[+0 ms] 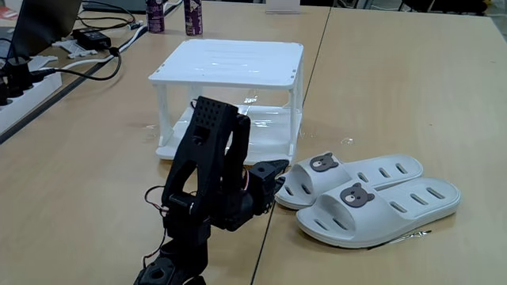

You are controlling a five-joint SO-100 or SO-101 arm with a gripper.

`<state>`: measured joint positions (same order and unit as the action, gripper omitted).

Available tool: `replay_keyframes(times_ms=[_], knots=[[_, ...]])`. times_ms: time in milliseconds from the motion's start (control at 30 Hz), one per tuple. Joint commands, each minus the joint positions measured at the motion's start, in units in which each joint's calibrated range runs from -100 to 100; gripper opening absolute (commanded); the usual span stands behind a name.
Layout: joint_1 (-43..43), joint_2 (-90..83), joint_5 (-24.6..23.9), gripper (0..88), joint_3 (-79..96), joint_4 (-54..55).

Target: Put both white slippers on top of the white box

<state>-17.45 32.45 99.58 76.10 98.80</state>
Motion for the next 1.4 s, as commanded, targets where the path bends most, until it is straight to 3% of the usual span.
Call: replay_keyframes(times_ms=[0, 100, 267, 600, 900, 1367], knots=[[-0.64, 2.17, 0.42, 15.7, -6.86, 0.34], [-0.64, 6.8, 0.42, 15.9, -10.47, 0.34], [-0.72, 10.92, 0.42, 24.7, -19.76, 0.34], [-7.71, 16.47, 0.42, 24.5, -38.17, -7.77], [-7.3, 16.56, 0.42, 24.4, -50.71, -18.04], [-3.85, 16.56, 0.42, 24.3, -56.57, -21.84]])
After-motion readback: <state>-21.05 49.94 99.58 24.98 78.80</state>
